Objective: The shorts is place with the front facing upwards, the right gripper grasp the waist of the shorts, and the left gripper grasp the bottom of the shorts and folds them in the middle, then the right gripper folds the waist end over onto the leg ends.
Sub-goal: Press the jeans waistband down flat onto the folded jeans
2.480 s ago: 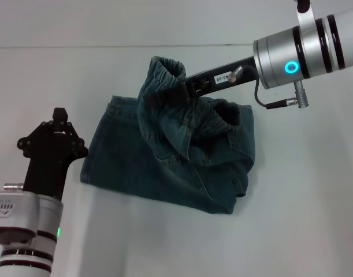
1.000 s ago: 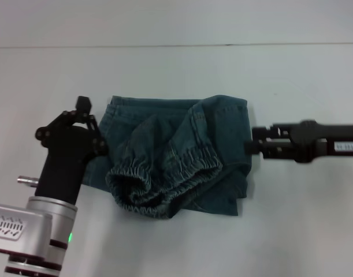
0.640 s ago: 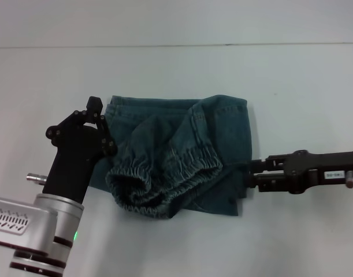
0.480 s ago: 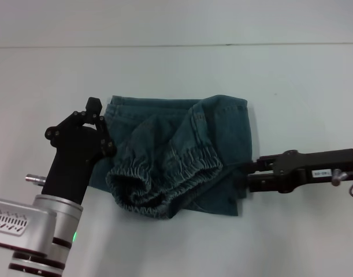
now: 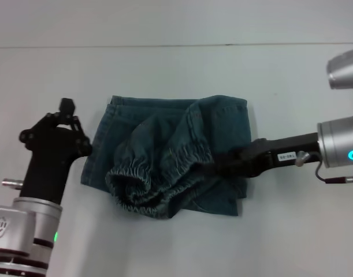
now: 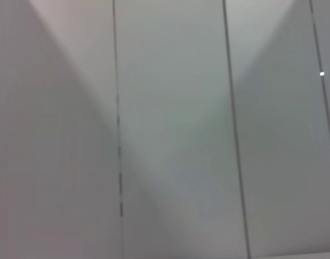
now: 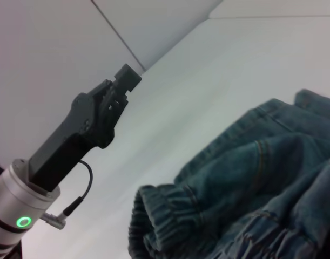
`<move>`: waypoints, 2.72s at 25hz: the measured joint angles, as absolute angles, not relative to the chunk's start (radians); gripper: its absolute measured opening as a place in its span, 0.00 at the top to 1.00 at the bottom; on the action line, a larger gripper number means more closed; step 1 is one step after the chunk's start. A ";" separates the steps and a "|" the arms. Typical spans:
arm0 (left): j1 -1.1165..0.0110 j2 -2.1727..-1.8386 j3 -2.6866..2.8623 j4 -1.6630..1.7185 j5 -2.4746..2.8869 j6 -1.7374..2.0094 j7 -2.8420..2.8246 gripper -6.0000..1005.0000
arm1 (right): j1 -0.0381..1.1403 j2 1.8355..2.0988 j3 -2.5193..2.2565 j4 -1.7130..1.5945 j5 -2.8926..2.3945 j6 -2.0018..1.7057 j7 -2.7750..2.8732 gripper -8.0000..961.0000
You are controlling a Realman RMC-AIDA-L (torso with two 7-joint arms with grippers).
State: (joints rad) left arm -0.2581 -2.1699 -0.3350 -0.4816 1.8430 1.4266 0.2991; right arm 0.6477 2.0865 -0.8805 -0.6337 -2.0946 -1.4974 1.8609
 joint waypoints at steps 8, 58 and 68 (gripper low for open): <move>-0.239 -2.169 -0.364 -0.448 1.842 1.430 0.270 0.99 | 0.731 2.090 -0.878 -0.565 -2.069 -1.441 1.860 0.36; -0.233 -2.171 -0.376 -0.373 1.849 1.427 0.198 0.99 | 0.687 2.087 -0.925 -0.586 -2.111 -1.384 1.939 0.36; -0.229 -2.170 -0.400 -0.367 1.844 1.429 0.197 0.99 | 0.815 2.095 -0.944 -0.483 -2.057 -1.316 1.938 0.36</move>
State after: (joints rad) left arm -0.2286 -2.1701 -0.3995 -0.3667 1.8439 1.4291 0.1972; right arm 0.8154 2.0952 -0.9437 -0.4829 -2.0575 -1.3157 1.9383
